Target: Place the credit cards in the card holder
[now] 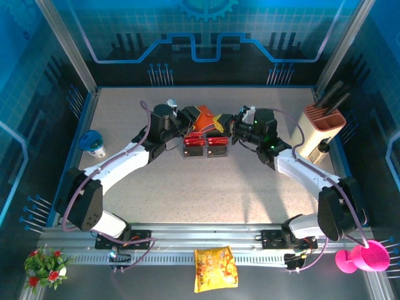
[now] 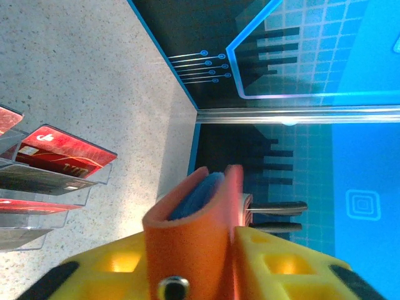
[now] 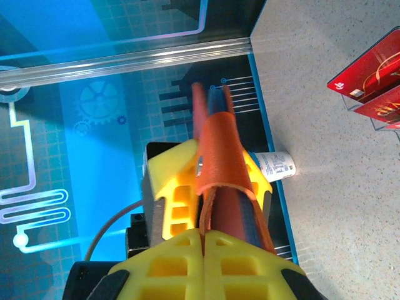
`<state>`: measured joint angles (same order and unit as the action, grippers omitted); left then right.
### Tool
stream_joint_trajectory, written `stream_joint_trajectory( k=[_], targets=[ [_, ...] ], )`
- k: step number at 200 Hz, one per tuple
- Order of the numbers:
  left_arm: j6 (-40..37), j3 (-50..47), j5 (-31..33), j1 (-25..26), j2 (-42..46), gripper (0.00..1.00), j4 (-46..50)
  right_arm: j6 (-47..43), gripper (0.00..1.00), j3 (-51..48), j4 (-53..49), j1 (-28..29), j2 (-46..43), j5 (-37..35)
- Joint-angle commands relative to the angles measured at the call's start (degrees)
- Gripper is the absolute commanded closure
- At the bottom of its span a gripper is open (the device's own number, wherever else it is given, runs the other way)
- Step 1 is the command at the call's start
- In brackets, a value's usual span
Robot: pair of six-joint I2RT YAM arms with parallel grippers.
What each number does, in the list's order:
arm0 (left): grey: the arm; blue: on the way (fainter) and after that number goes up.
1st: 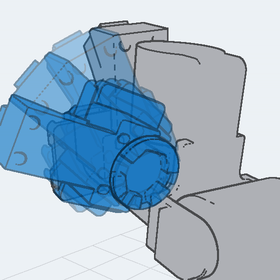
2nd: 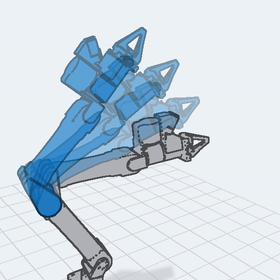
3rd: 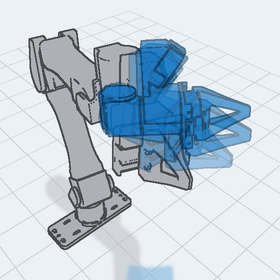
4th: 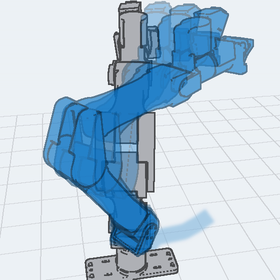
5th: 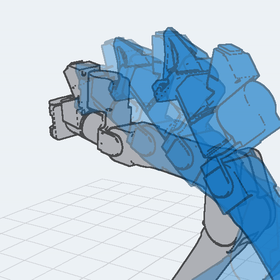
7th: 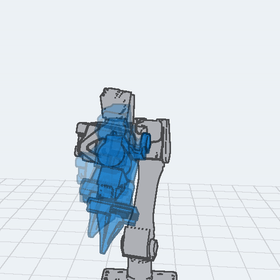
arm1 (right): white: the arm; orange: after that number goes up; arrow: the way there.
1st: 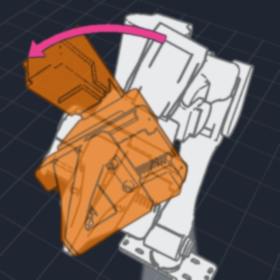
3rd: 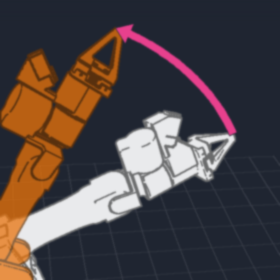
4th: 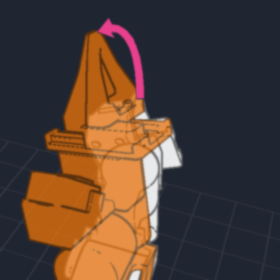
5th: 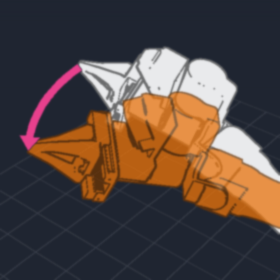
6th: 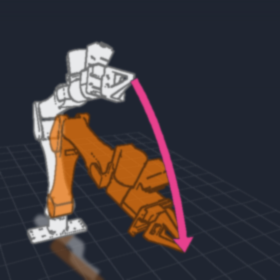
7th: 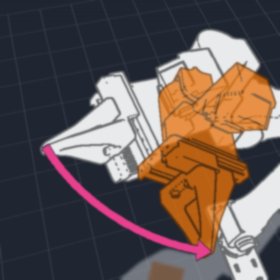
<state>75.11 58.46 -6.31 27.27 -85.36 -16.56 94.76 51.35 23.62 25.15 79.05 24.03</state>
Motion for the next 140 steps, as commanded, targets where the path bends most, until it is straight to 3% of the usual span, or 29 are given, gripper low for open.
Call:
stream_joint_trajectory(
  k=[1,22,38,69,85,113,140],
  targets=[
    [-0.16,-0.96,-0.24,-0.03,-0.45,0.77,-3.19,0.3,0.96,-0.08,2.19,0.76,-0.07,-0.18],
    [-2.13,-1.29,-1.76,-0.66,-0.29,0.84,-3.17,-2.85,0.71,-2.05,-1.72,-1.06,-1.82,1.31],
    [-4.75,-1.56,-4.69,-1.79,-0.25,0.86,-3.63,-6.88,0.62,-3.65,-7.46,-3.67,-4.35,2.14],
    [-11.31,-2.38,-13.5,-4.77,-1.23,0.86,-5.58,-22.42,0.57,-1.34,-27.83,-10.07,-7.64,5.09],
    [-14.7,-2.14,-18.19,-5.77,-2.05,0.86,-5.35,-33.46,0.55,5.14,-39.49,-11.4,-6.87,4.57],
    [-19.78,-0.86,-23.02,-5.91,-3.03,0.88,-2.9,-48.49,0.52,15.75,-55.04,-9.04,-3.07,0.39],
    [-20.44,0.11,-24.9,-5.87,-3.33,0.89,-2.31,-54.55,0.49,23.29,-61.02,-4.88,0.05,-4.31]
  ],
)
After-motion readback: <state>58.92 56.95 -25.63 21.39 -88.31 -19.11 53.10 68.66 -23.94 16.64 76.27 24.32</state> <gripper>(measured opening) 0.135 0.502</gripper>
